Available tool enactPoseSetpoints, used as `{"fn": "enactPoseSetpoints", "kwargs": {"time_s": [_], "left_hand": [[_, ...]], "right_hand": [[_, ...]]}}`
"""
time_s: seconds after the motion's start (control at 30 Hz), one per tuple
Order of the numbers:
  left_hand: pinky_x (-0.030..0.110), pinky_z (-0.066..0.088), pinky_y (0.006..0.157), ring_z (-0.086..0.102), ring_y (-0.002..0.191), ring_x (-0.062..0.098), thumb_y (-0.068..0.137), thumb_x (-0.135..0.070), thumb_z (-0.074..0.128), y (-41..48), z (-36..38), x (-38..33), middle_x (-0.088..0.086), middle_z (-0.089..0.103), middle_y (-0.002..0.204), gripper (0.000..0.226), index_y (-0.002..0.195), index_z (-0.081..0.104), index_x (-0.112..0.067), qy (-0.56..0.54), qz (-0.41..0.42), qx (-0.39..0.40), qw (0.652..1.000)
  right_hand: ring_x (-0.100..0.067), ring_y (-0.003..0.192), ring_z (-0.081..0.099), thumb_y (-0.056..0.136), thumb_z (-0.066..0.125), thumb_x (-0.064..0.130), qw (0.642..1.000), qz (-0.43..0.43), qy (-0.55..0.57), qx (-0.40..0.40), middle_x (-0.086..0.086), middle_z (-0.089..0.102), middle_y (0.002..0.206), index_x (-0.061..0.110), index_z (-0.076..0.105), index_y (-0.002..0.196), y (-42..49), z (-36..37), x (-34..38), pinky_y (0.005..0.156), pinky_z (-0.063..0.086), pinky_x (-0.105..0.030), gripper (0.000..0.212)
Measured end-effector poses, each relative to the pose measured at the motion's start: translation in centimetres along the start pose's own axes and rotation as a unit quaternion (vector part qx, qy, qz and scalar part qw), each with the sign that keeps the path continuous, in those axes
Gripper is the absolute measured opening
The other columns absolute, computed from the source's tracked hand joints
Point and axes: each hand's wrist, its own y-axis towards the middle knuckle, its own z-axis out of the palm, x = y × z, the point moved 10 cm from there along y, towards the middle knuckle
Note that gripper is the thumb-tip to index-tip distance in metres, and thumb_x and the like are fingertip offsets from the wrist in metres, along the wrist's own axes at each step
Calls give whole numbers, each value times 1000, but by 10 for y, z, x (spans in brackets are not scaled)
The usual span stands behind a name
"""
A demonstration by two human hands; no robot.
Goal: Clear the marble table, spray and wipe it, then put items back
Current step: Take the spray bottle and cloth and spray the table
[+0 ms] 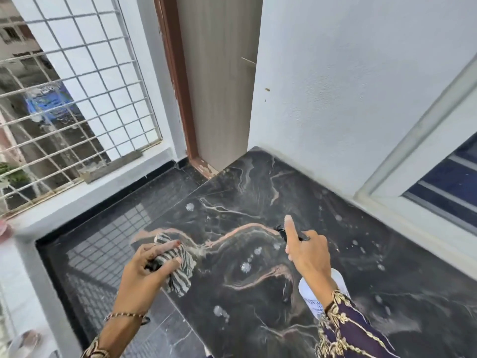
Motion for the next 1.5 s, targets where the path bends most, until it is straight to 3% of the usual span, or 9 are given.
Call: {"fn": "enactPoseSetpoints", "kwargs": {"time_s": [0.17, 0.37, 0.5, 0.63, 0.8, 1.03, 1.2, 1.4, 1.5], "left_hand": [[36, 54, 88, 63, 99, 18, 73, -19, 79, -48, -9, 10, -2, 67, 109, 30, 98, 75, -35, -21, -5, -28, 999], [32, 51, 72, 60, 79, 15, 73, -20, 79, -104, -4, 17, 12, 69, 102, 29, 97, 75, -35, -19, 8, -26, 999], [29, 46, 69, 53, 72, 12, 71, -23, 80, -130, 9, 19, 10, 67, 96, 30, 97, 75, -36, -4, 14, -9, 1000], [32, 49, 72, 55, 72, 10, 71, -22, 80, -142, 24, 17, 6, 68, 104, 29, 98, 75, -32, -8, 25, 1, 1000], [29, 49, 70, 55, 69, 7, 73, -19, 79, -144, 47, 6, 5, 64, 104, 29, 101, 75, -28, 5, 41, 29, 999], [29, 51, 85, 61, 87, 10, 73, -13, 80, -121, 99, -8, 1, 65, 107, 29, 99, 75, -25, -9, 33, 77, 996], [29, 54, 82, 63, 88, 10, 72, -11, 80, -91, 144, -15, 2, 66, 109, 29, 98, 75, -25, -17, 25, 112, 993], [27, 50, 79, 62, 84, 7, 73, -8, 79, -60, 191, -27, -1, 67, 106, 30, 98, 75, -25, -36, 26, 146, 988], [29, 49, 78, 61, 82, 8, 74, -9, 79, -47, 211, -32, 1, 66, 106, 30, 97, 75, -29, -36, 20, 169, 985]], "right_hand": [[-16, 40, 63, 93, 46, 71, 995, -61, 45, 69, -1, 56, 38, 12, 64, 53, -59, -11, 6, 49, 43, -13, 74], [-30, 77, 66, 85, 34, 83, 998, -60, -18, 6, 0, 65, 61, 18, 74, 74, -112, -45, -39, 85, 54, -40, 77], [-20, 51, 67, 90, 45, 75, 996, -60, 19, 61, -1, 61, 41, 23, 62, 51, -140, -65, -62, 67, 55, -34, 67], [-27, 86, 70, 76, 34, 92, 999, -22, -10, -21, -9, 76, 81, 25, 67, 65, -152, -90, -105, 88, 56, -43, 76], [-28, 63, 70, 81, 40, 85, 1000, -9, 8, 10, -8, 72, 61, 14, 68, 55, -149, -108, -133, 78, 58, -41, 80], [-32, 90, 69, 72, 22, 97, 990, 83, -33, -105, -9, 74, 93, 11, 75, 90, -113, -146, -164, 88, 53, -40, 102], [-22, 42, 65, 83, 36, 86, 995, 76, 23, -64, -3, 66, 49, 1, 70, 70, -67, -156, -153, 60, 49, -30, 93], [-30, 106, 64, 83, 29, 87, 980, 117, -20, -158, -12, 73, 101, 9, 61, 116, -9, -178, -157, 93, 47, -43, 91], [-25, 69, 70, 85, 37, 82, 983, 116, 50, -133, -10, 74, 76, 4, 59, 94, 17, -183, -151, 75, 55, -38, 81]]}}
